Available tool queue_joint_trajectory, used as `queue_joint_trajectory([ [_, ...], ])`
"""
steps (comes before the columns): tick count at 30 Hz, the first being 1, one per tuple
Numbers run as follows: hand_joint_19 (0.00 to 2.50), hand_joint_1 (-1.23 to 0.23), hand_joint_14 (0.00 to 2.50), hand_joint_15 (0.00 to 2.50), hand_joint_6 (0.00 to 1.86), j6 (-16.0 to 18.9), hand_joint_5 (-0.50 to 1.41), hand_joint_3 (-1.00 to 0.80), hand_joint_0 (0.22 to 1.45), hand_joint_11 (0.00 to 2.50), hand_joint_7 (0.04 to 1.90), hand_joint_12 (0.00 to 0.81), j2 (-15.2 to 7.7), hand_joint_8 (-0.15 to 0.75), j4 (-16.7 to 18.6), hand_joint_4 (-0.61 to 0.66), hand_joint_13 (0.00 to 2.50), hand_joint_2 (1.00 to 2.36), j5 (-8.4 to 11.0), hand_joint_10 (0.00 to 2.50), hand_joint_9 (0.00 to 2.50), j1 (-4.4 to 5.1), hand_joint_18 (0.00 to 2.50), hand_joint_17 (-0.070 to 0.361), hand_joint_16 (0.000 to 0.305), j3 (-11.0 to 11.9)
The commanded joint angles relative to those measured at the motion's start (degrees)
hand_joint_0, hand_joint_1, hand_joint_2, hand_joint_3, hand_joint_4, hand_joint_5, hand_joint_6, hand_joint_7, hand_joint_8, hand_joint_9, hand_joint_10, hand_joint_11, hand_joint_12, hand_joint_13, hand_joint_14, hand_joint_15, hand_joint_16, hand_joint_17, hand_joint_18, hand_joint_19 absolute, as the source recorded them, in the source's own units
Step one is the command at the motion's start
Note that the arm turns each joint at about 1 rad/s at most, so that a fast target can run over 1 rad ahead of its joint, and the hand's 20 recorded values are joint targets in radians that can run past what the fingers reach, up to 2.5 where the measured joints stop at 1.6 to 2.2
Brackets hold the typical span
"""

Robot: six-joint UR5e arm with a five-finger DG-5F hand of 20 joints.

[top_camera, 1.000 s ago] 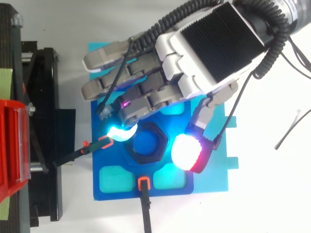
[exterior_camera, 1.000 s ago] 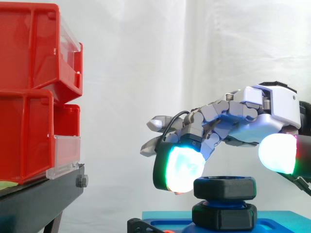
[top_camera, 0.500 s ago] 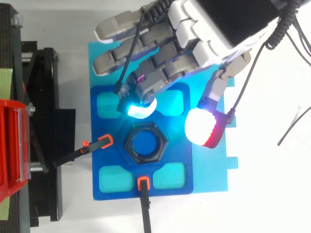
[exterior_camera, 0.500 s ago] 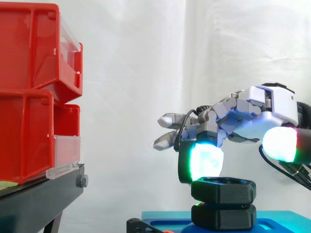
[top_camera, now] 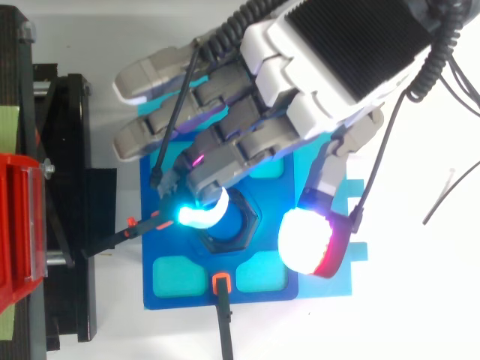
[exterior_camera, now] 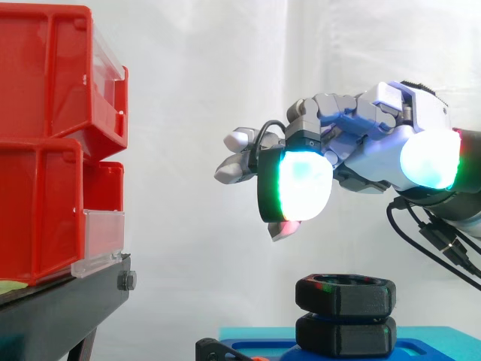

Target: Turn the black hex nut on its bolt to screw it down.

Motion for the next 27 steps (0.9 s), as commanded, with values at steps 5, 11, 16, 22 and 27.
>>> queue_joint_trajectory([
  [5,0.07,-0.35,0.00,0.09,0.50,-1.93,-0.10,-0.50,0.50,0.29,1.13,0.298,-0.09,0.253,-1.15,0.24,0.42,1.00,2.60,0.01,0.80,2.07,0.07,0.075,0.033,-0.51],
  [11,0.07,-0.35,0.00,0.08,0.50,-4.13,-0.10,-0.50,0.50,0.27,1.06,0.297,0.00,0.250,1.14,0.23,0.42,1.00,6.81,0.01,0.80,4.36,0.07,0.075,0.034,-3.76],
  [16,0.07,-0.35,0.00,0.08,0.50,-4.30,-0.10,-0.50,0.50,0.25,1.02,0.296,-0.09,0.247,1.93,0.22,0.41,1.00,7.17,0.01,0.79,5.06,0.07,0.076,0.034,-3.93],
  [22,0.07,-0.35,0.00,0.08,0.50,-3.25,-0.10,-0.50,0.51,0.27,1.05,0.296,-3.87,0.249,3.60,0.23,0.41,1.00,7.61,0.01,0.79,5.23,0.07,0.076,0.034,-1.30],
  [27,0.07,-0.36,0.00,0.08,0.50,-2.81,-0.08,-0.50,0.51,0.28,1.20,0.295,-3.96,0.250,2.46,0.22,0.41,1.00,7.08,0.01,0.79,5.23,0.07,0.075,0.033,-0.33],
])
